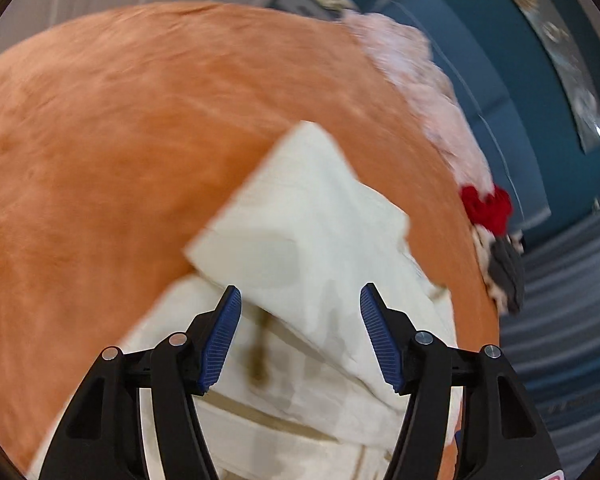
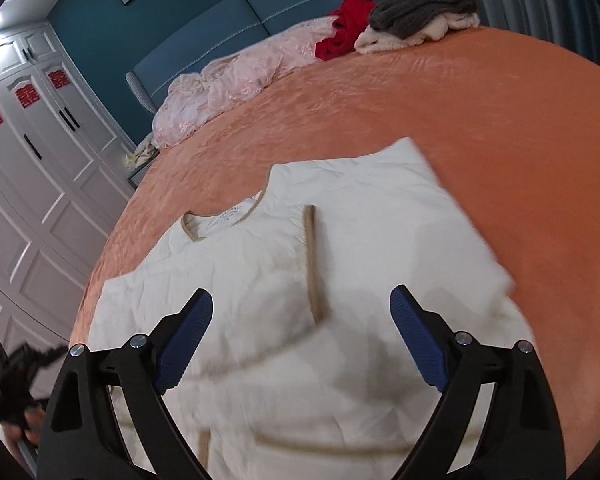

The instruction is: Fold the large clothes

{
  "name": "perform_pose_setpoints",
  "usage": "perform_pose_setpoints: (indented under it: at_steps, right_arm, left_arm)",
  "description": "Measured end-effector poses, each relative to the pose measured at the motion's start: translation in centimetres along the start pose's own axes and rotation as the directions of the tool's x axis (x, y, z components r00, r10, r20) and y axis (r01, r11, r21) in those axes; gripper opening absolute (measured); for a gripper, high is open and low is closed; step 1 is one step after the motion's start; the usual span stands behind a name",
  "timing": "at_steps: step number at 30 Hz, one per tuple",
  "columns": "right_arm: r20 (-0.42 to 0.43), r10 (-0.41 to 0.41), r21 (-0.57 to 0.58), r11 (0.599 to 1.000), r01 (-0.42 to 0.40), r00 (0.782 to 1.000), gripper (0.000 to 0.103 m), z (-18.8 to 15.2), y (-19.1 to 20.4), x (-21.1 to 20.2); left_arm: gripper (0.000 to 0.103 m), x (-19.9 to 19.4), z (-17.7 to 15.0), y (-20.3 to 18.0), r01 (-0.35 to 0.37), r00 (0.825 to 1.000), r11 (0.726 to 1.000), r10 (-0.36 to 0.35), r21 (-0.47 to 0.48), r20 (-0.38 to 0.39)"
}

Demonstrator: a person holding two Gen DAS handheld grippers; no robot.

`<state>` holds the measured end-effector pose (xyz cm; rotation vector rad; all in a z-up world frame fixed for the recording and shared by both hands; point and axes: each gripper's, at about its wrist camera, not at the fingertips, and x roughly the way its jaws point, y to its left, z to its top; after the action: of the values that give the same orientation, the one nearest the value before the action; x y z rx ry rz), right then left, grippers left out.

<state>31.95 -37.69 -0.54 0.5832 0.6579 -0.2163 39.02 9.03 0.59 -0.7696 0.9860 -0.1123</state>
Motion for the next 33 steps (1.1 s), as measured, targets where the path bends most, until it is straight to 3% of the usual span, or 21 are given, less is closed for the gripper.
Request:
perform_pose_setpoints:
  at_steps: [5,7,9,11,13,15,18,20,23,25,29,33]
  right_arm:
    - [-0.138,-0.018,0.020,1.000,0.021,0.990,0.084,0.3,1.0,5.7]
    - [-0.157,0.008,0.000,1.000,-0.008,0.988,0.037,0.2,1.6,6.2]
    - [-0.144,0.036,-0.012,0.999,-0.038,0.989,0.011,0.7,1.9,5.4]
    - [-0.055,0.075,-0.011,0.997,-0.076,0.996,0.009,1.7,1.7,2.4]
    - [0.018,0.059,-0.037,0.998,-0.058,0.998,0.009,2.4,0.9,-0.4]
    - [0.017,-0.008,-0.073,0.997,0.009,1.000,0.009,2.2,-0.1,-1.0]
    - [-0.072,-0.131,-0.130,0.984,0.121,0.989,0.009,0.4,-2.0,1.2]
    - [-0.115,-0.169,-0.149,0.977,0.151,0.979,0.011,-1.2,-3.0,2.6]
    - [-0.087,-0.196,-0.183,0.967,0.178,0.977,0.013,-2.6,-3.0,3.3]
    - [-0.057,-0.221,-0.219,0.954,0.204,0.974,0.014,-3.2,-2.8,3.5]
    - [-0.018,-0.247,-0.260,0.937,0.234,0.969,0.016,-3.5,-2.4,4.0]
    - [-0.030,-0.237,-0.240,0.945,0.223,0.971,0.021,-2.9,-2.8,3.7]
  left_arm:
    - [0.060,2.0,0.5,1.2,0.001,0.999,0.999,-0.003,-0.051,-0.040]
    - [0.060,2.2,0.3,1.0,-0.001,0.999,0.999,-0.001,-0.041,-0.043]
    - [0.059,2.1,0.2,0.7,-0.007,0.999,1.000,0.006,-0.020,-0.031]
    - [0.059,2.4,0.4,0.6,-0.014,1.000,1.000,0.014,0.004,-0.028]
    - [0.059,3.2,0.3,0.7,-0.042,0.998,0.998,0.043,0.036,-0.038]
    - [0.058,4.3,0.0,0.5,-0.101,0.994,0.991,0.104,0.088,-0.034]
    - [0.057,5.4,-1.2,-0.3,-0.180,0.983,0.967,0.181,0.180,0.011]
    - [0.057,5.8,-2.4,-1.2,-0.253,0.967,0.930,0.241,0.266,0.078]
    - [0.059,6.9,-4.2,-2.0,-0.350,0.936,0.852,0.302,0.389,0.181]
    - [0.059,7.3,-4.7,-2.0,-0.379,0.924,0.825,0.313,0.418,0.219]
    - [0.061,7.6,-4.9,-1.3,-0.386,0.920,0.823,0.307,0.417,0.244]
    - [0.061,7.4,-5.0,-1.7,-0.405,0.912,0.808,0.322,0.427,0.255]
